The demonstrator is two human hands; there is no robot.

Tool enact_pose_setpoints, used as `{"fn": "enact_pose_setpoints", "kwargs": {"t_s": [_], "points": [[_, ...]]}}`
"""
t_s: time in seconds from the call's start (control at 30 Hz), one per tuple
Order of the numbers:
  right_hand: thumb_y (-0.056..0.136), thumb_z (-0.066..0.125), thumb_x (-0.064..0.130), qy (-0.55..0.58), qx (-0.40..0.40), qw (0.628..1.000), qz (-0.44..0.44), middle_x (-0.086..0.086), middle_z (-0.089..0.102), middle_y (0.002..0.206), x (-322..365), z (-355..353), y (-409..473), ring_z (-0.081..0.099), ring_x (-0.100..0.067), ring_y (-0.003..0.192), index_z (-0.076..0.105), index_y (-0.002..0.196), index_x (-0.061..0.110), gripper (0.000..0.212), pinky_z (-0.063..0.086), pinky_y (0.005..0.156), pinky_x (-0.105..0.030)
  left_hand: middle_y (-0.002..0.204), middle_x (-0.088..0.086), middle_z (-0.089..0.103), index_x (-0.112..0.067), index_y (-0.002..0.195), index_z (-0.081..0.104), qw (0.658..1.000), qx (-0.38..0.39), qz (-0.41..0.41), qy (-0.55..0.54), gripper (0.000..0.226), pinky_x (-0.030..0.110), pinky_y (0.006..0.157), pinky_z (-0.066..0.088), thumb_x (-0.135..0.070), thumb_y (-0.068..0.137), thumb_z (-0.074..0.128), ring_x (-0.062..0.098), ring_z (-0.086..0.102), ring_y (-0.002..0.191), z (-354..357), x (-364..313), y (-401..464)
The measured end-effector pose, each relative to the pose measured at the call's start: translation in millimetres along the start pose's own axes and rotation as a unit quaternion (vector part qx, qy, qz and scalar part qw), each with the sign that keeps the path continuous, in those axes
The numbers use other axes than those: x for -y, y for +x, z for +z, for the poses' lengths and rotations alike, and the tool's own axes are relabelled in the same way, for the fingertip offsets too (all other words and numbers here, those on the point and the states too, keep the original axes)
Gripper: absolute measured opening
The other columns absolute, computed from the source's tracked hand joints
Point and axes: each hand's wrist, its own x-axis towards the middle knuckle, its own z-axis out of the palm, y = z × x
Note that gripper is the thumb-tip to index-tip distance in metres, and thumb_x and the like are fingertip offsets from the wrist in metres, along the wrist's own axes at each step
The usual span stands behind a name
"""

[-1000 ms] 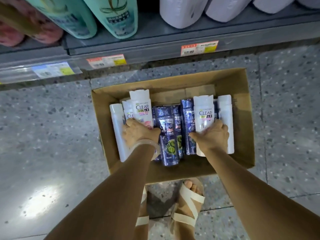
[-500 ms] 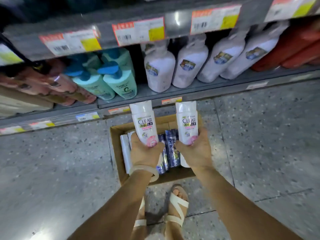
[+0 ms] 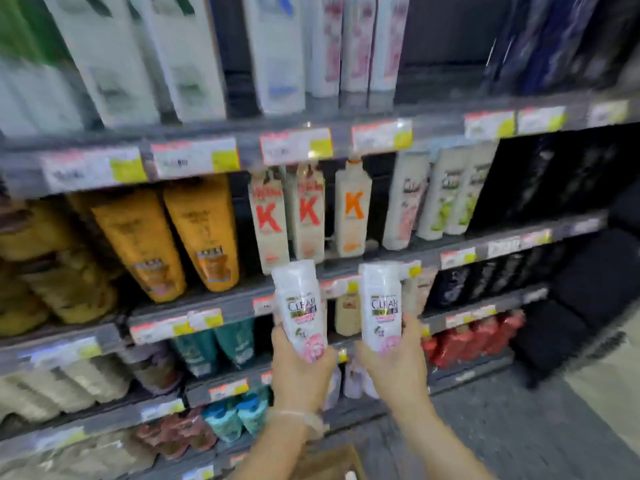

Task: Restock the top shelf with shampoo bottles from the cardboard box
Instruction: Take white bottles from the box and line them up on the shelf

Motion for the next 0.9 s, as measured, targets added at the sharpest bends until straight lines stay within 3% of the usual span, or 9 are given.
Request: {"fn": "enact_pose_setpoints", "kwargs": {"t_s": [0.13, 0.27, 0.37, 0.43, 0.53, 0.67, 0.73, 0.9], "points": [[0.07, 0.073, 0.009, 0.006, -0.01, 0.999, -0.045, 0.013, 0.051, 0.082, 97, -27, -7, 0.056, -0.019, 0.075, 0.04, 0.111, 0.014, 0.053, 0.046, 0.066, -0.031, 0.086, -0.002, 0.062, -0.026, 0.087, 0.043, 0.997, 0.017, 0.07, -0.002, 0.043, 0.028, 0.066, 0.04, -0.007, 0.065, 0.074, 0.022, 0.059, 0.079, -10, -104, -13], [0.069, 0.076, 0.008, 0.008, -0.034, 0.992, -0.12, 0.018, 0.046, 0.085, 161, -42, -17, 0.052, 0.0, 0.074, 0.038, 0.116, 0.013, 0.06, 0.041, 0.06, -0.021, 0.088, -0.006, 0.06, -0.025, 0.099, 0.042, 0.989, 0.035, 0.142, 0.002, 0.046, 0.024, 0.072, 0.039, -0.004, 0.068, 0.07, 0.019, 0.058, 0.082, -28, -177, -23], [0.067, 0.078, 0.011, 0.006, -0.049, 0.988, -0.146, 0.009, 0.053, 0.089, 185, -47, -24, 0.055, -0.016, 0.081, 0.035, 0.109, 0.019, 0.06, 0.044, 0.069, -0.028, 0.088, -0.005, 0.058, -0.021, 0.102, 0.041, 0.984, 0.038, 0.172, -0.003, 0.049, 0.023, 0.067, 0.041, -0.002, 0.068, 0.071, 0.018, 0.059, 0.083, -38, -204, -31], [0.068, 0.076, 0.012, 0.02, -0.052, 0.987, -0.149, 0.006, 0.057, 0.091, 195, -51, -26, 0.058, -0.018, 0.083, 0.033, 0.106, 0.022, 0.059, 0.046, 0.072, -0.03, 0.091, -0.002, 0.059, -0.017, 0.105, 0.042, 0.984, 0.046, 0.172, -0.014, 0.049, 0.017, 0.06, 0.04, -0.001, 0.069, 0.07, 0.013, 0.058, 0.08, -42, -212, -34], [0.068, 0.076, 0.012, 0.038, -0.047, 0.988, -0.144, 0.002, 0.06, 0.097, 201, -60, -23, 0.061, -0.016, 0.086, 0.035, 0.109, 0.021, 0.058, 0.052, 0.075, -0.032, 0.095, 0.001, 0.061, -0.018, 0.107, 0.041, 0.984, 0.045, 0.171, 0.003, 0.049, 0.019, 0.059, 0.041, -0.004, 0.07, 0.069, 0.009, 0.058, 0.078, -40, -219, -39], [0.069, 0.074, 0.012, 0.045, -0.032, 0.987, -0.152, 0.0, 0.06, 0.097, 204, -79, -6, 0.061, -0.011, 0.082, 0.036, 0.113, 0.017, 0.058, 0.048, 0.062, -0.022, 0.092, -0.004, 0.058, -0.021, 0.106, 0.04, 0.982, 0.052, 0.181, 0.008, 0.049, 0.019, 0.06, 0.043, -0.003, 0.071, 0.069, 0.006, 0.057, 0.08, -20, -234, -42], [0.07, 0.075, 0.012, 0.046, -0.022, 0.986, -0.161, 0.001, 0.057, 0.095, 206, -92, 8, 0.059, -0.008, 0.08, 0.035, 0.111, 0.018, 0.058, 0.044, 0.057, -0.019, 0.095, -0.001, 0.059, -0.02, 0.109, 0.041, 0.98, 0.052, 0.191, 0.018, 0.049, 0.025, 0.066, 0.049, -0.004, 0.071, 0.069, 0.011, 0.06, 0.083, -1, -240, -40], [0.068, 0.076, 0.012, 0.038, -0.015, 0.981, -0.189, 0.004, 0.057, 0.093, 207, -139, 67, 0.059, -0.012, 0.083, 0.037, 0.108, 0.018, 0.056, 0.046, 0.063, -0.02, 0.088, -0.002, 0.057, -0.018, 0.103, 0.041, 0.98, 0.033, 0.198, 0.008, 0.044, 0.021, 0.057, 0.04, -0.003, 0.072, 0.068, 0.009, 0.056, 0.075, 68, -256, -30]]}}
